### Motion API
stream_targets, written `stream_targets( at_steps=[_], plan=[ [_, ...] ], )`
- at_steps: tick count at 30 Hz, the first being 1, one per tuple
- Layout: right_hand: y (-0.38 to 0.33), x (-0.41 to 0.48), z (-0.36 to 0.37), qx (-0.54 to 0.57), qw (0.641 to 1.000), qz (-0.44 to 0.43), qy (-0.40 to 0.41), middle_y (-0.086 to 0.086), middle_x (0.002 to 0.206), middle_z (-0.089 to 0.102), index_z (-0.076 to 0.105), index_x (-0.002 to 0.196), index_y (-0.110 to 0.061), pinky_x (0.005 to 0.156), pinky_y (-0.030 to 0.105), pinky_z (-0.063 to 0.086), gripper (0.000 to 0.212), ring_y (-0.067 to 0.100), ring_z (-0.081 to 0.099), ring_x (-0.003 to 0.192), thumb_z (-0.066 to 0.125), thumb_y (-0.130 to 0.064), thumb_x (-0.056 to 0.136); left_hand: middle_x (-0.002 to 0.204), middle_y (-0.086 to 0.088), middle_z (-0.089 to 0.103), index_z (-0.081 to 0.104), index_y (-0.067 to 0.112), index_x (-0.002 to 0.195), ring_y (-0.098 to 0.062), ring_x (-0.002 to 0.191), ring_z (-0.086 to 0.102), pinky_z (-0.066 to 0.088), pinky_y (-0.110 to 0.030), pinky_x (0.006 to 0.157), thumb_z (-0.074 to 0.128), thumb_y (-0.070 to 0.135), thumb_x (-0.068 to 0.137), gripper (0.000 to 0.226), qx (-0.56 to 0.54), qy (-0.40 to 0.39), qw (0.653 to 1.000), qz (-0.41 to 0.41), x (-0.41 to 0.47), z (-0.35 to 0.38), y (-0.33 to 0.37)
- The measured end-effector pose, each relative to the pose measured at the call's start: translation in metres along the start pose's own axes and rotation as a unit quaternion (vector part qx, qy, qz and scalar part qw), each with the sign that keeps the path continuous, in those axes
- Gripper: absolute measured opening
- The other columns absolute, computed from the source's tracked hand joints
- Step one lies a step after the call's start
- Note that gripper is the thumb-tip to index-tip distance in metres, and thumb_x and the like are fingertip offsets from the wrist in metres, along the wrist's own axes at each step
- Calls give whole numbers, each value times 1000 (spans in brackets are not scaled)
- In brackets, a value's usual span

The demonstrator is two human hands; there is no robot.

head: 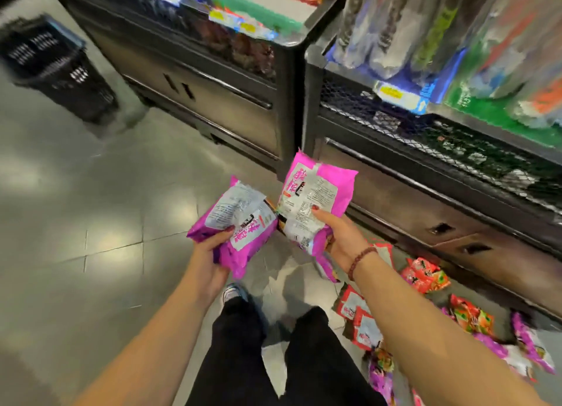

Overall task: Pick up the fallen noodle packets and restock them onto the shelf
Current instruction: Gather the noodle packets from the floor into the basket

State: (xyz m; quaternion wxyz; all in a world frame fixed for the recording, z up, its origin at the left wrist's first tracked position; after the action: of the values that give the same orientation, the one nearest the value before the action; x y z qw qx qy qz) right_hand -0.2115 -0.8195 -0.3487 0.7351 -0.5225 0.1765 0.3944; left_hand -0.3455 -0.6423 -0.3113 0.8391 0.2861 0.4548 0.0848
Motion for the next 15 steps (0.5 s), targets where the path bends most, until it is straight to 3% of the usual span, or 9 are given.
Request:
stream_targets(
  at_steps=[3, 7, 11, 15],
  plan=[
    [11, 18, 57, -29, 999, 15, -33, 10, 122, 66, 56, 130, -10, 89, 41, 56, 43, 25, 66, 107, 62, -8, 88, 93, -8, 76, 59, 12, 113, -21, 81, 74, 57, -41, 78, 46, -8, 89, 34, -49, 19, 998, 26, 2, -36, 36],
    [34, 37, 147, -62, 995, 17, -75, 8, 121, 66, 55, 129, -12, 80, 33, 59, 41, 19, 68, 99, 59, -3, 89, 92, -9, 76, 60, 11, 111, -22, 82, 74, 59, -40, 75, 46, -9, 90, 32, -106, 49, 992, 55, 7, -94, 96],
    [61, 51, 239, -80, 991, 33, -106, 0, 105, 72, 59, 120, -13, 70, 29, 59, 32, 13, 71, 86, 59, -3, 90, 91, -7, 76, 59, 12, 111, -22, 82, 74, 61, -36, 70, 46, -10, 91, 32, -139, 64, 984, 87, 10, -152, 159],
    [78, 63, 320, -115, 982, 38, -141, -2, 101, 73, 61, 116, -16, 75, 32, 59, 30, 14, 71, 90, 61, -4, 89, 93, -9, 76, 58, 11, 113, -23, 83, 74, 61, -38, 72, 47, -9, 90, 33, -169, 69, 977, 106, 20, -201, 215]
  ],
)
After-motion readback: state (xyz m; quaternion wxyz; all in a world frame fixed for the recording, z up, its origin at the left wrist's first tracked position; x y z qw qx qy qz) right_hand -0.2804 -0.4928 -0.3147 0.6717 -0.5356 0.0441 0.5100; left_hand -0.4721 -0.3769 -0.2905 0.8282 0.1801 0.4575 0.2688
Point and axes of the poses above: each hand's wrist, its own x-axis towards the middle knuckle, its own z-axis out of the palm, y = z × x, the point moved 5 cm from there along x, towards the middle knuckle
